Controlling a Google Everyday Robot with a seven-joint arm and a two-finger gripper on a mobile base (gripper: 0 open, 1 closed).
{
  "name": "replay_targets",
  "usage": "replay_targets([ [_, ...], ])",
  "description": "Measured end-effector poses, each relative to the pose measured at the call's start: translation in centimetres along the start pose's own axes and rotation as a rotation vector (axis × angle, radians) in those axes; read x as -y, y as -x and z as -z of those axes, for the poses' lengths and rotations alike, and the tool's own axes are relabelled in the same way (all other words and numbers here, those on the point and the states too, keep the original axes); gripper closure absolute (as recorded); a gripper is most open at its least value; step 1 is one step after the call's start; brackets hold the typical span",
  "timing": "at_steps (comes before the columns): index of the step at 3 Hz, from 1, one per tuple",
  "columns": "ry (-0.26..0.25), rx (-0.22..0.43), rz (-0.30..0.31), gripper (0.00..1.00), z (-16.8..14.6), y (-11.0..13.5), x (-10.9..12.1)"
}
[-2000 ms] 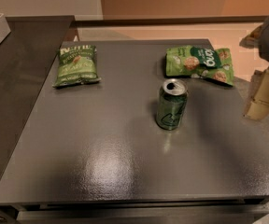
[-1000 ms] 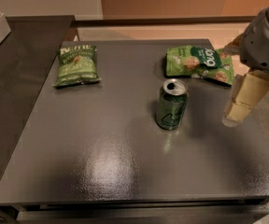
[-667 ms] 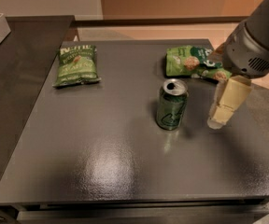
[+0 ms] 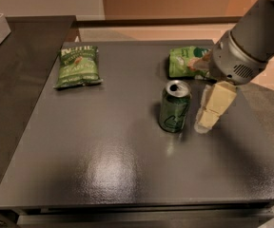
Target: Move green can near green jalapeno chip bag
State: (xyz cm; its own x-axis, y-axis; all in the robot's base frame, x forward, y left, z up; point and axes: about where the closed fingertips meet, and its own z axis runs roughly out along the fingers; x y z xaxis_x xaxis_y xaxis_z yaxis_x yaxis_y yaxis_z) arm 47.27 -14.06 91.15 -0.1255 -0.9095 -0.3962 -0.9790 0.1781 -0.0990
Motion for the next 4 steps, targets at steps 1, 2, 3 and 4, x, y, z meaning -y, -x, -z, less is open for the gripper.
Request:
replay_targets([
  [1,0.015,0.051,0.012,0.0,-0.7,1.1,-0.3],
  [2,0.031,0.086,0.022,0.0,-1.4,2.0,-0.7],
  [3,0.043,0.109,0.03,0.18,-2.0,2.5,-1.0],
  [4,0.044,0.128,0.03,0.41,-2.3,2.9,-1.0],
])
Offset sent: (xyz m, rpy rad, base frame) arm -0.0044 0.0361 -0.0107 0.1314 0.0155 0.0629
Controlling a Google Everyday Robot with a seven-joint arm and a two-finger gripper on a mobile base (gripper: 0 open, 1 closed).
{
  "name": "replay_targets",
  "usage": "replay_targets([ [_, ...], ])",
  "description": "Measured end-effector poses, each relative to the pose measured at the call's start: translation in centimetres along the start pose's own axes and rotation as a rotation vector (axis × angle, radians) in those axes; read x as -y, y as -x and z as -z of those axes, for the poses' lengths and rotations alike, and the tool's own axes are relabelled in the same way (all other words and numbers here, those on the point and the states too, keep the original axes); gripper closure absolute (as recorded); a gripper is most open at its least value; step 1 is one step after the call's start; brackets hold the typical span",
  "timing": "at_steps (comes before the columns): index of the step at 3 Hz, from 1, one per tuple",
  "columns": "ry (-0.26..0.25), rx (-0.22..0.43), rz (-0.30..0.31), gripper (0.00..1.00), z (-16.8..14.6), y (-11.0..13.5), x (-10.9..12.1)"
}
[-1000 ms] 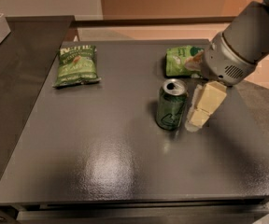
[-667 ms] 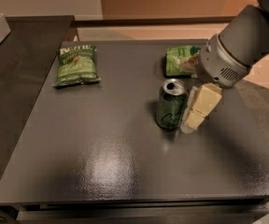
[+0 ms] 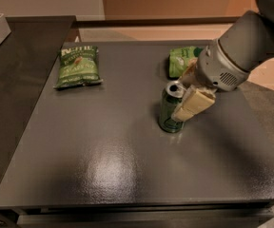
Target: Move green can near green jalapeno chip bag
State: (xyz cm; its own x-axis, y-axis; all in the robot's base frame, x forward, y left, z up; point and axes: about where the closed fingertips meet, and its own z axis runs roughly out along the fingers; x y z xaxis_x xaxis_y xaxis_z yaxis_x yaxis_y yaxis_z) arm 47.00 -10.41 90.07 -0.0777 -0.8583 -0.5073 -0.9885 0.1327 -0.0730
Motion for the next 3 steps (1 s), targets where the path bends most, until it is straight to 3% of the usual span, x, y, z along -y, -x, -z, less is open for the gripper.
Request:
replay_targets([
  [1,-0.003,0.025,-0.004,0.64,0.1,0.7,0.0],
  [2,-0.027,0.06,0.001,0.88,0.5,2.9,0.6],
  [3,-0.081,0.074,-0.001,1.0,0.7,5.5,1.9],
])
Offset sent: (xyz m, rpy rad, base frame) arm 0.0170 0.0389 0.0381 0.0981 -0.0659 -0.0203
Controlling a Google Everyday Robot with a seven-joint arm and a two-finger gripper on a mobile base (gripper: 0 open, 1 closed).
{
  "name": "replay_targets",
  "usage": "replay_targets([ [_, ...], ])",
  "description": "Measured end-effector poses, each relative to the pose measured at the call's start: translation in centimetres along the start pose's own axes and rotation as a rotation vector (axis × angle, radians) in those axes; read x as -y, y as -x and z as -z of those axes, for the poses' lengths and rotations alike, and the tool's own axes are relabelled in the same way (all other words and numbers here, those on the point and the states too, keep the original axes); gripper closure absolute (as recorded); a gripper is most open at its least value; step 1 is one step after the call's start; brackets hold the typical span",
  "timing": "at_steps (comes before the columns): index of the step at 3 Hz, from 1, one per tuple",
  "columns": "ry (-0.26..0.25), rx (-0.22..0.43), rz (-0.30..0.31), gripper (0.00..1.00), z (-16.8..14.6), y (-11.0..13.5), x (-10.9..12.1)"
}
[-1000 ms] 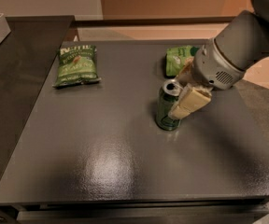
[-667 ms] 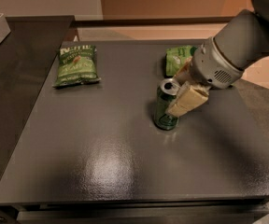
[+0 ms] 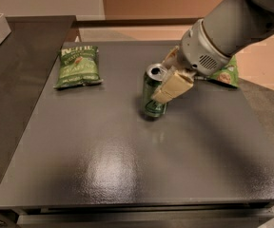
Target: Move green can near green jalapeno chip bag
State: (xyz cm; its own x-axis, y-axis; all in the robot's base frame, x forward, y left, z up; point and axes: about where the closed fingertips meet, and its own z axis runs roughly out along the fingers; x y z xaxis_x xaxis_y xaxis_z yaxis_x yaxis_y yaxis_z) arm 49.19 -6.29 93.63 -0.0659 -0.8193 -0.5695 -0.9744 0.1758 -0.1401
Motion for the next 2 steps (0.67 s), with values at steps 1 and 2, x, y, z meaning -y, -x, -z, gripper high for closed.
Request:
replay_targets([
  [1,-0.051,-0.012,-0.012,1.0,-0.7,2.1,1.8],
  [2,-0.091,-0.043,-0.027,1.0,-2.2,4.2,3.7],
])
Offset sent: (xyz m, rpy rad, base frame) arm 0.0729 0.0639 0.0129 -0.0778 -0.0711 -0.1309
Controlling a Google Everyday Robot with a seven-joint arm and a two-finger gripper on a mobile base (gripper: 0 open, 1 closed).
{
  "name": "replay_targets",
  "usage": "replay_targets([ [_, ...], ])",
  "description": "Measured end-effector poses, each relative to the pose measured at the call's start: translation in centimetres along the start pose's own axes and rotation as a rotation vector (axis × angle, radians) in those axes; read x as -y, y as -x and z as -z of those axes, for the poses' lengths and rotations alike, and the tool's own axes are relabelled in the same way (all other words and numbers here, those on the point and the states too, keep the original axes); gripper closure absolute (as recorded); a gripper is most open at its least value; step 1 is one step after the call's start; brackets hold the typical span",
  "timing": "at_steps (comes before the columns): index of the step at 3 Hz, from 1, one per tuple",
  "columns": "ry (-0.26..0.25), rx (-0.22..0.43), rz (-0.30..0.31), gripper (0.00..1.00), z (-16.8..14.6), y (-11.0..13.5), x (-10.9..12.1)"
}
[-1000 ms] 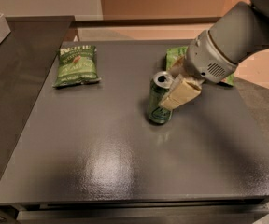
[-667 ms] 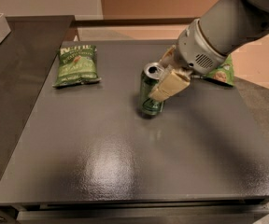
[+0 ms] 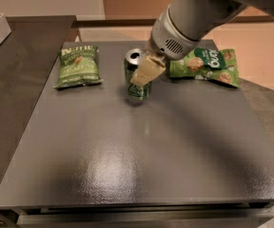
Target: Move green can near green jalapeno chip bag
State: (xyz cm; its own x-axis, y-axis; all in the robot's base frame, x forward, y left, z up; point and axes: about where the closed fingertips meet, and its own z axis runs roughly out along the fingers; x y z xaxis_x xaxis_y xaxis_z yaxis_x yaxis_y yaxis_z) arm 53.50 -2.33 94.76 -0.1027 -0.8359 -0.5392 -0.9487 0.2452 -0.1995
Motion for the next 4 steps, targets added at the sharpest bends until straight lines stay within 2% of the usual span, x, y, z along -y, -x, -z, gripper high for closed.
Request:
replay_targets([
  [2,-0.023,-0.054,-0.014,1.0,-3.6,3.3,2.7],
  [4,0.015,-0.077,-0.036,1.0,-6.8,4.0,3.7],
])
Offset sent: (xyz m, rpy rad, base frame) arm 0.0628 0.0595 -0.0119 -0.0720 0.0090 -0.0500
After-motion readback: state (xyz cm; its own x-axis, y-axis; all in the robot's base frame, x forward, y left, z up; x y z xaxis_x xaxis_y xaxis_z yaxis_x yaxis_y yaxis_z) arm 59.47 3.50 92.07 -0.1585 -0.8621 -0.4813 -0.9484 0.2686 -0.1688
